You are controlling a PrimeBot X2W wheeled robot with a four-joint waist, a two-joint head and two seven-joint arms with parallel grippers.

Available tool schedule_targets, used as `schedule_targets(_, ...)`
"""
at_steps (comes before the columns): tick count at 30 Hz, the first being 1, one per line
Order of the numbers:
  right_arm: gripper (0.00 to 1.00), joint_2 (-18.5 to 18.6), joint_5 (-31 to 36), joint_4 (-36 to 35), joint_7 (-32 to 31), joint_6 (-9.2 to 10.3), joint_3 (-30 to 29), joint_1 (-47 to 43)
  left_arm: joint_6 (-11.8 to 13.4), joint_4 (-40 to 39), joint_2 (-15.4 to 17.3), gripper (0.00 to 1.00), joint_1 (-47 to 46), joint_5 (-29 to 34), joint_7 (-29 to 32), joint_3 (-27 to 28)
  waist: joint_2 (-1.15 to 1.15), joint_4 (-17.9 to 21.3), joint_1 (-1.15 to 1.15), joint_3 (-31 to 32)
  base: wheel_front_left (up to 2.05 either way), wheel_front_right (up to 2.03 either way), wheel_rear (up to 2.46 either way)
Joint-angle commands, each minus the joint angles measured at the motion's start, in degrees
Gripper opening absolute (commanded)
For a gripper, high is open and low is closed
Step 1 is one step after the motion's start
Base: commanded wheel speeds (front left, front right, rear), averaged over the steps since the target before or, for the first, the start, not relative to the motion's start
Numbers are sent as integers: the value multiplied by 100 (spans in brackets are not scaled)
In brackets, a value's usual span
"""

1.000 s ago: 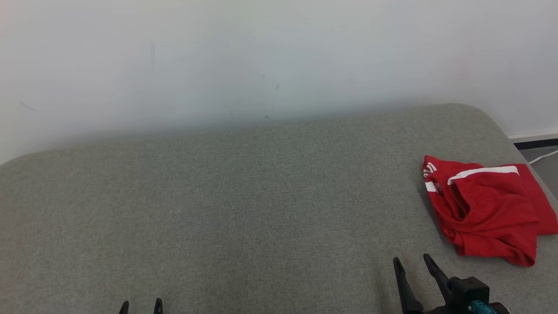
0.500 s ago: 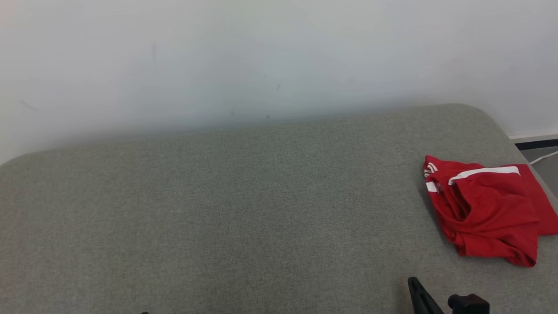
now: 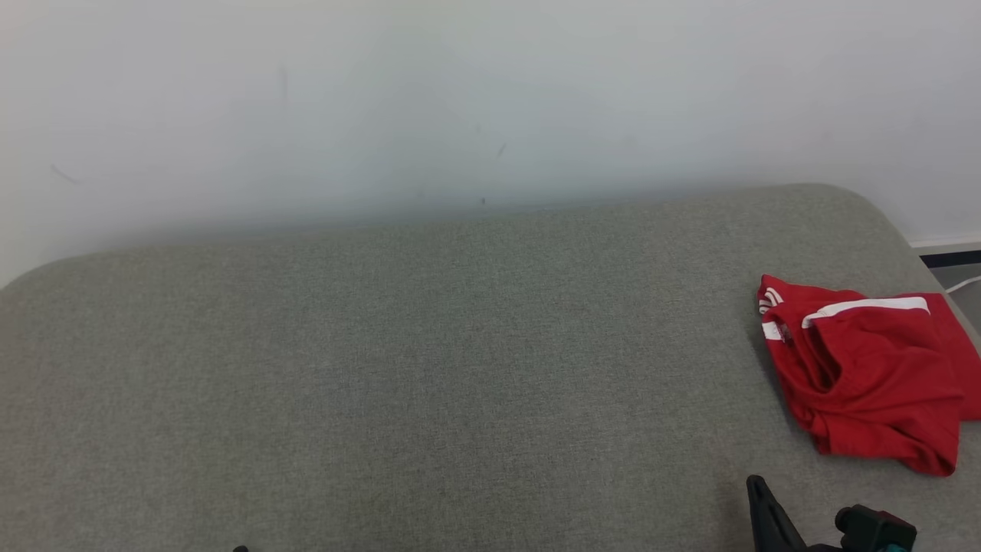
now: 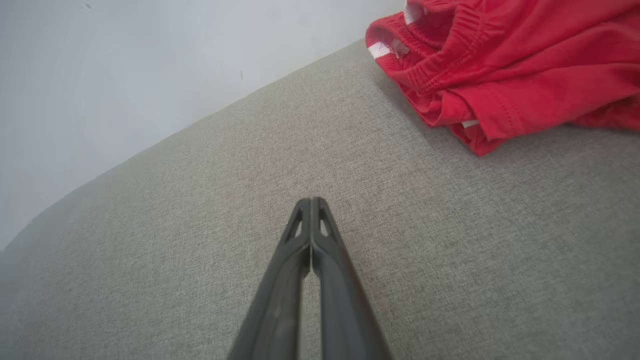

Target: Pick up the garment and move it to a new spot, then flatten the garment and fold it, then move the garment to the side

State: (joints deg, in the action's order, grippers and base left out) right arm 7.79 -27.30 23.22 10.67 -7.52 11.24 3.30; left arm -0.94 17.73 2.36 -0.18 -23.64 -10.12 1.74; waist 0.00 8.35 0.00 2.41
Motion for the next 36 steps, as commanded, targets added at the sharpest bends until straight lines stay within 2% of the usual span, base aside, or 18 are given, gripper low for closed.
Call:
schedule_targets(1,0,0,-172,-107,-21,1,-57,176,-41,-106,33,0,-156,-197,21,41,0,-7,0,-3,0,0,0)
schedule_targets(16,0,-74,-1536,-246,-360,2,-388,248,-170,-149,41,0,-281,-1603,350,122,0,-123,0,-39,0,0,0)
schedule_targets(36,0,-166,-3026,-399,-748,2,-772,324,-314,-187,49,0,-428,-3145,718,231,0,-277,0,-87,0,0,0)
